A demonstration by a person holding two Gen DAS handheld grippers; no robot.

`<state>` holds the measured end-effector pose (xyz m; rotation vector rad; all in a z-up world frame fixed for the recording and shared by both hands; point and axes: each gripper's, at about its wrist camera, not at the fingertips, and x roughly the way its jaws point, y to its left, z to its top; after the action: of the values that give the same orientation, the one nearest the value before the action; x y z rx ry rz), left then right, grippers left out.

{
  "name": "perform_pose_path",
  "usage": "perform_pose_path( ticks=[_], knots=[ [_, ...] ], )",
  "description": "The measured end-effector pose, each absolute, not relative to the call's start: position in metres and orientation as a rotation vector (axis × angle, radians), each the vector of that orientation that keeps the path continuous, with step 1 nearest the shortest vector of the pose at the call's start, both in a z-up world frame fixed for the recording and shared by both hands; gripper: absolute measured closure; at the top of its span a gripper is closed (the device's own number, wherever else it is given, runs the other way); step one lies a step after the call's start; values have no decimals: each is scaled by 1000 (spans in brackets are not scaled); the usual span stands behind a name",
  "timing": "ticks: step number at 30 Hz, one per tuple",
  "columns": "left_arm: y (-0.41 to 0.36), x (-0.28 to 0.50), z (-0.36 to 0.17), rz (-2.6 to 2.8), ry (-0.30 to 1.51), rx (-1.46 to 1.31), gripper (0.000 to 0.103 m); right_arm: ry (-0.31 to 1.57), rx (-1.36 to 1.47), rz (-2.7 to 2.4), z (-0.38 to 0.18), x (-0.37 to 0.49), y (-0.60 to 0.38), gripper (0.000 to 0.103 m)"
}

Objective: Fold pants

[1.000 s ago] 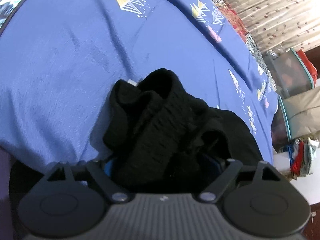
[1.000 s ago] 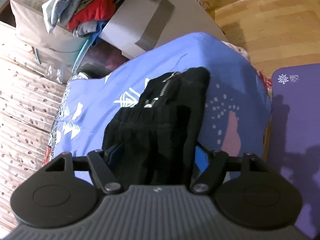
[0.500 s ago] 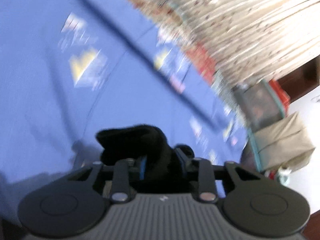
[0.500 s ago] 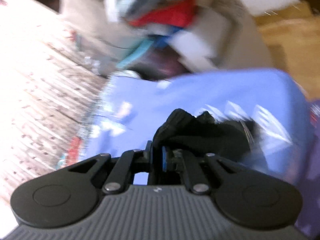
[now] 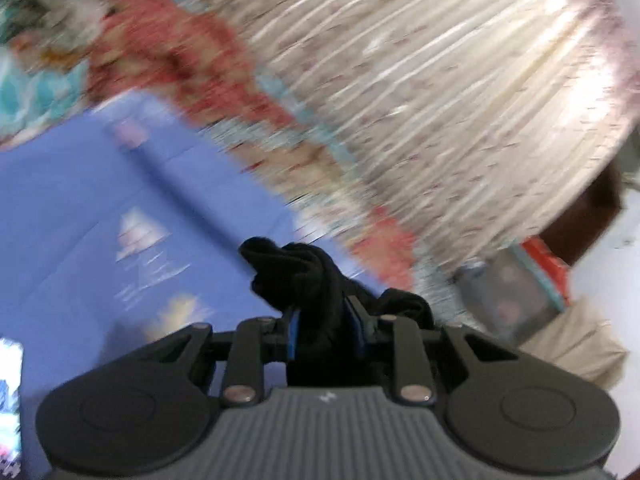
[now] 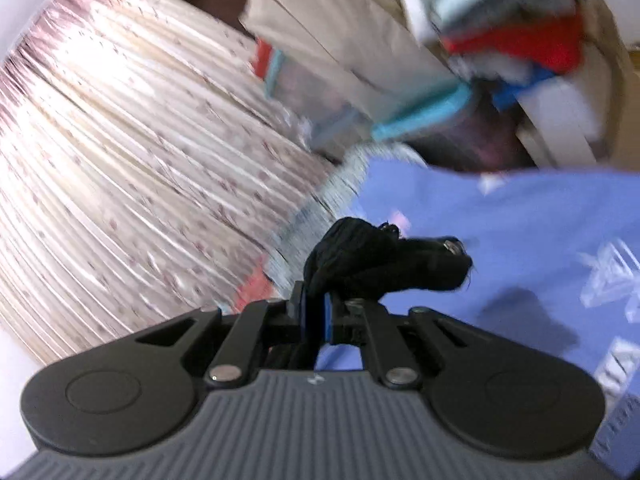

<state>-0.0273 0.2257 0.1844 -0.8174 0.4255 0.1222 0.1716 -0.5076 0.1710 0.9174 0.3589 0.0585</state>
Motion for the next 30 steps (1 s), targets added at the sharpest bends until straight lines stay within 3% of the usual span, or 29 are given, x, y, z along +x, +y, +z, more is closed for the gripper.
perform_pose_path(
  ticks=[6, 7, 9, 10, 12, 15, 22, 28, 30],
  knots=[
    [227, -27, 48, 341, 782, -788, 77, 684, 809, -144, 42, 155, -496, 91],
    [224, -28, 26, 378, 831, -776, 68, 765, 778, -194, 18, 154, -495, 91],
    [219, -37, 14, 391, 802, -779, 64, 782, 829, -201, -5, 138, -502, 89],
    [218, -41, 18, 394, 780, -777, 60, 757, 880, -192, -6, 132, -506, 87],
    [216, -46, 29, 412, 759, -750, 54, 738, 929, -186, 2, 125, -514, 73],
    [226, -58, 48, 406, 726, -713, 50, 696, 872, -212, 21, 117, -516, 60],
    [253, -48, 92, 376, 621, -660, 44, 561, 829, -148, 45, 89, -505, 58],
    [250, 39, 52, 248, 858, -591, 45, 706, 676, 256, 63, 122, -403, 58],
    [243, 61, 32, 253, 936, -541, 52, 777, 610, 352, 60, 133, -356, 58]
  ],
)
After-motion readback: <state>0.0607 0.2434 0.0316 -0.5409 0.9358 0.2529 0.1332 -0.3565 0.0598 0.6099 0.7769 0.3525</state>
